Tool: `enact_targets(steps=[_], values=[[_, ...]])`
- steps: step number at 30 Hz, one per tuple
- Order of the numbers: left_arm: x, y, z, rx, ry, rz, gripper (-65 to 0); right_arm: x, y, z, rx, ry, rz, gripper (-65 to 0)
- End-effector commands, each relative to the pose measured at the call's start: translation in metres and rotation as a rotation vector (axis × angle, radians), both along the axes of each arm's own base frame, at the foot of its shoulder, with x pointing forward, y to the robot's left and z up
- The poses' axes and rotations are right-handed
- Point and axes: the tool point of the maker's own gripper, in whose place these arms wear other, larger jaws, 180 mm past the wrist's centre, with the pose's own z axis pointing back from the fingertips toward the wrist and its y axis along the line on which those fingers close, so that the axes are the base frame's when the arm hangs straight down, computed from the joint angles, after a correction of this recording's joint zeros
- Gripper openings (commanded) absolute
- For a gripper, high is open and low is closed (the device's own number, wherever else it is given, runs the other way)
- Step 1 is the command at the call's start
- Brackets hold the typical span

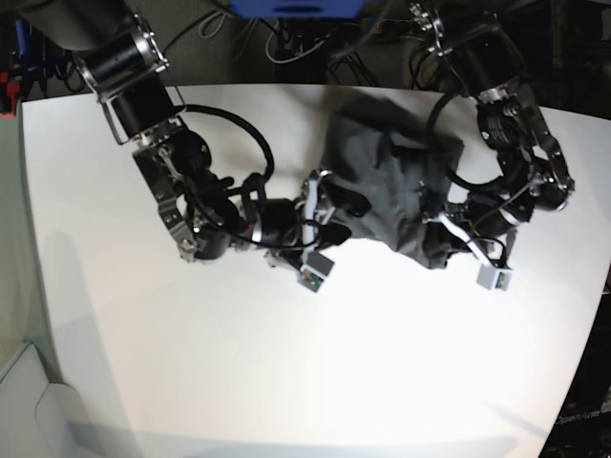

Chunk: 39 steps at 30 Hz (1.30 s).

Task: Layout the t-shirt on the table in an organized manner, then fold the t-shirt properly
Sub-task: 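Hold the bundle with both grippers and tuck the loose fabric under, then release the bundle and pull both grippers back from the shirt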

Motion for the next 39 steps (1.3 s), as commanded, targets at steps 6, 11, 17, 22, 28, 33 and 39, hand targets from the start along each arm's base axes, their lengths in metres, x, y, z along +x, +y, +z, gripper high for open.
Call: enact_targets(steps=[6, 11, 17, 22, 28, 33, 39], values=[[-0.002, 0.01, -0.013, 0.029, 0.036, 0.007, -64.6, -0.007, 0.007, 0.005, 0.059, 0.004, -0.001, -29.4], [-0.003, 0.012, -0.014, 0.038, 0.039, 0.005, -64.5, -0.012, 0.007, 0.001, 0.057, 0.017, 0.0, -35.9], [-0.004, 0.013, -0.015, 0.043, 0.046, 0.005, -62.7, -0.013, 0.006, -0.001, 0.047, 0.021, 0.003, -45.7], [-0.004, 0.014, -0.015, 0.043, 0.049, 0.005, -41.2, -0.013, 0.006, -0.001, 0.047, 0.022, 0.003, -46.6], [-0.006, 0.026, -0.019, 0.056, 0.064, 0.013, -10.4, -0.017, 0.006, -0.004, 0.047, 0.033, 0.002, -46.6], [-0.011, 0.069, -0.008, 0.074, 0.037, 0.128, -7.8, -0.016, 0.006, -0.004, 0.048, 0.031, 0.002, -46.5], [-0.044, 0.105, -0.021, 0.081, 0.171, 0.226, -8.3, -0.015, 0.001, -0.005, 0.036, 0.028, -0.001, -46.9]])
